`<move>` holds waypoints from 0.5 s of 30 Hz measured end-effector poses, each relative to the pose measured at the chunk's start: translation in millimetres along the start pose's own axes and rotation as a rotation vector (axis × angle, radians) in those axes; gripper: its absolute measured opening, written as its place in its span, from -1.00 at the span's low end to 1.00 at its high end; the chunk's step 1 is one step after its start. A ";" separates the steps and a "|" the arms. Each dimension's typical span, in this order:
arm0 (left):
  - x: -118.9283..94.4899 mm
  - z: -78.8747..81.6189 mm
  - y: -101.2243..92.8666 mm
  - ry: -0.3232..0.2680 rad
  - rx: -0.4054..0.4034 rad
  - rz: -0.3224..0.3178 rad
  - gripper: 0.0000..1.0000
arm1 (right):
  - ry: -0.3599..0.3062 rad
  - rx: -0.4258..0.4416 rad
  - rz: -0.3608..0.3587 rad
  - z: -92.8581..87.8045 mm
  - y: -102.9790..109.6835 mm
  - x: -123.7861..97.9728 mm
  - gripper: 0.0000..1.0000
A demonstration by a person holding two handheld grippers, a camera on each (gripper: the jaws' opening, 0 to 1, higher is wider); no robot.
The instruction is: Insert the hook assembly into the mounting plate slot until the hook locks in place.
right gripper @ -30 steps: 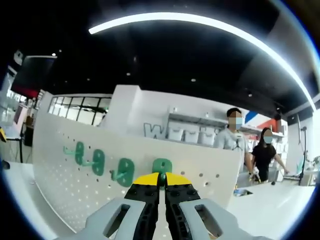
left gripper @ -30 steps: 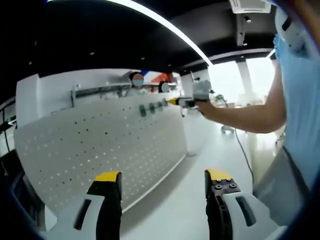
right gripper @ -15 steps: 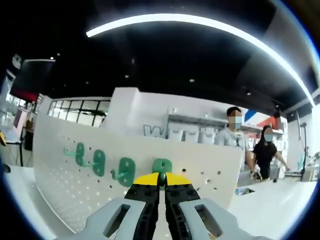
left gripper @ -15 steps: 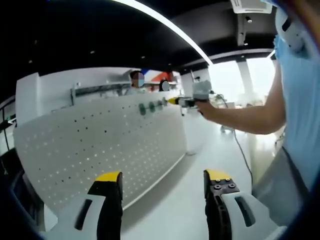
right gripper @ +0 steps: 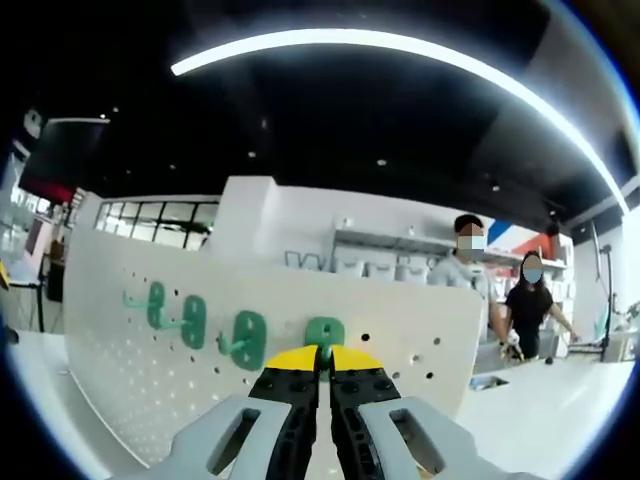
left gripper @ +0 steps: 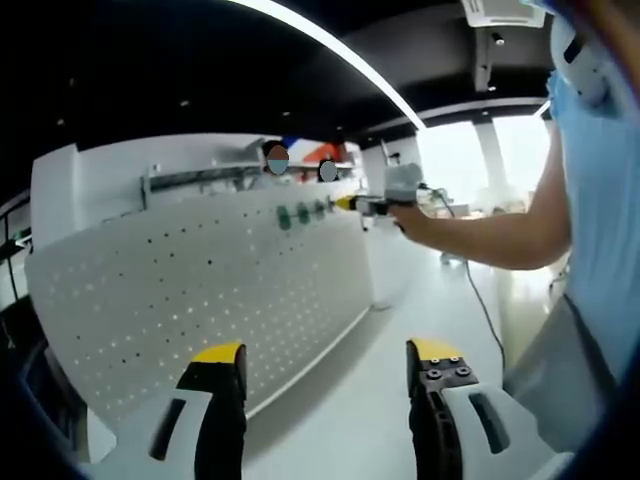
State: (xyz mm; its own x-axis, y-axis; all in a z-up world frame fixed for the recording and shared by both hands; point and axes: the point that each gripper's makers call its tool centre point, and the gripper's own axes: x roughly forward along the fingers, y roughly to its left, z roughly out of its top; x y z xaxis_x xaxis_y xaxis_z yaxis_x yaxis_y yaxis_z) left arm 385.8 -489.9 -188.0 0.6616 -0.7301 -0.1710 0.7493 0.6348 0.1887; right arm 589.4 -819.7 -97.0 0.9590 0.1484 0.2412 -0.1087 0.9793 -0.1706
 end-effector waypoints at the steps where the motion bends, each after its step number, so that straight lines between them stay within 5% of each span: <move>1: -0.1 -0.1 0.3 0.000 -0.001 0.001 0.32 | 0.000 -0.002 0.001 -0.5 -0.3 0.6 -0.99; 15: 0.4 -2.7 1.2 0.001 -0.009 0.003 0.32 | 0.037 -0.050 0.002 -10.4 1.2 2.7 -0.97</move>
State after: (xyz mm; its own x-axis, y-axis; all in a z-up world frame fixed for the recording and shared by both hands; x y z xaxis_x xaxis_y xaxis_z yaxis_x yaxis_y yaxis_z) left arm 387.1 -488.7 -190.5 0.6637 -0.7281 -0.1711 0.7476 0.6390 0.1809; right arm 594.6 -819.5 -106.6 0.9679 0.1447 0.2055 -0.0985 0.9707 -0.2193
